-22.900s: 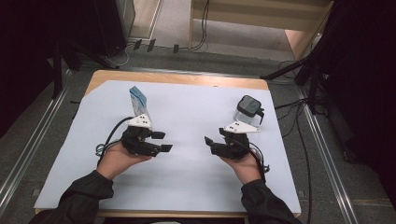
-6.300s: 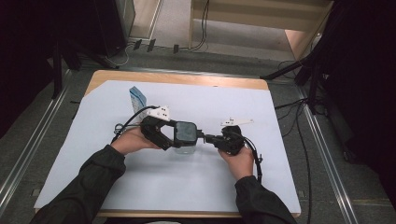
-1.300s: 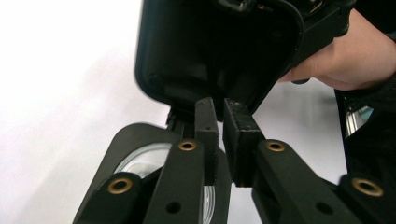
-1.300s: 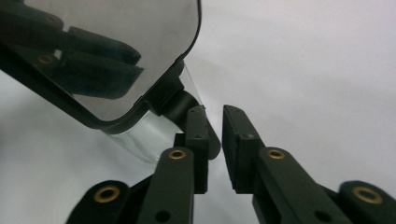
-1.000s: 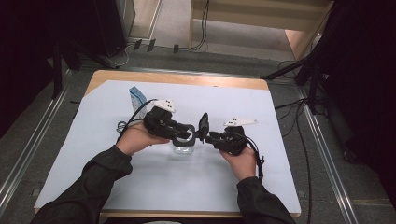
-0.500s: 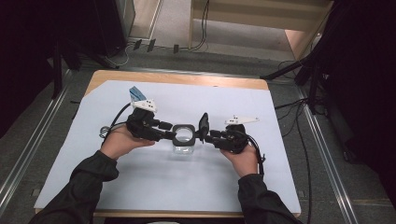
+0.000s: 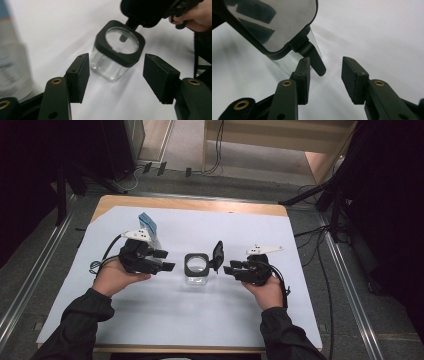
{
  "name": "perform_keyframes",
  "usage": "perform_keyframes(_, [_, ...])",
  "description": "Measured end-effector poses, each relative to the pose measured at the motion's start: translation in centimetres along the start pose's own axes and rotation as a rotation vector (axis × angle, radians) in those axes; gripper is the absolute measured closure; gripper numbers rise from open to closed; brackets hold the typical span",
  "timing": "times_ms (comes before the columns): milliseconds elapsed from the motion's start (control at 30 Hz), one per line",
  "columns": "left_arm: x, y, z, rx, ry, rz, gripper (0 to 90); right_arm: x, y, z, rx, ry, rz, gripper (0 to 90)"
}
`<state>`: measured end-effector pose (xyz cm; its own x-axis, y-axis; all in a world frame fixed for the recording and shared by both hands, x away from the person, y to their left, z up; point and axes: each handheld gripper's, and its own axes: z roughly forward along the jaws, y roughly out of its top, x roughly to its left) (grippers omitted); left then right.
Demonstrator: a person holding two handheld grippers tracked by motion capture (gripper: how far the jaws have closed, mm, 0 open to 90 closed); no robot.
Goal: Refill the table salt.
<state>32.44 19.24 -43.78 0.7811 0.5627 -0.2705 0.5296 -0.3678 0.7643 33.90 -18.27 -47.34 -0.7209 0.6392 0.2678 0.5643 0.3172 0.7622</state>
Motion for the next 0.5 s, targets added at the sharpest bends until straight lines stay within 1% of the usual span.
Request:
perform_keyframes(33, [0.0, 0.0, 0.0, 0.0, 0.0, 0.0, 40.0, -0.1, 0.0, 0.1, 0.001, -0.002, -0.001, 59.7])
perform_keyframes(100, [0.2, -0.3, -0.4, -0.001, 0.025, -0.013, 40.1, -0.1, 0.0, 0.2, 0.004, -0.005, 0.001, 59.7])
perform_keyframes(133, [0.4, -0.5, -0.6, -0.006, 0.03, -0.019, 40.1, -0.2, 0.0, 0.2, 0.006, -0.005, 0.0, 59.7])
perform_keyframes(167, [0.6, -0.7, -0.8, -0.007, 0.044, -0.024, 40.1, -0.2, 0.0, 0.2, 0.006, -0.005, 0.0, 59.7])
perform_keyframes(200, [0.9, -0.9, -1.1, -0.001, 0.067, -0.034, 40.3, -0.3, 0.1, 0.3, 0.003, -0.009, 0.0, 59.8])
perform_keyframes(267, [1.0, -1.0, -1.2, -0.003, 0.071, -0.041, 40.3, -0.3, 0.1, 0.4, 0.0, -0.009, -0.002, 59.8])
perform_keyframes(333, [1.3, -1.2, -1.6, -0.019, 0.092, -0.059, 41.2, -0.3, 0.3, 0.6, 0.0, -0.008, -0.002, 59.8])
perform_keyframes(367, [1.3, -1.2, -1.6, -0.019, 0.092, -0.059, 41.4, -0.3, 0.3, 0.6, 0.003, -0.008, -0.002, 59.9])
perform_keyframes(400, [1.3, -1.3, -1.8, -0.023, 0.103, -0.064, 41.4, -0.3, 0.3, 0.6, 0.003, -0.008, -0.002, 59.9])
perform_keyframes(433, [1.6, -1.5, -2.0, -0.025, 0.125, -0.076, 41.6, -0.4, 0.4, 0.9, 0.004, -0.005, -0.007, 59.9])
perform_keyframes(500, [1.8, -1.6, -2.2, -0.025, 0.145, -0.098, 41.5, -0.4, 0.6, 1.1, 0.01, -0.004, -0.008, 59.9])
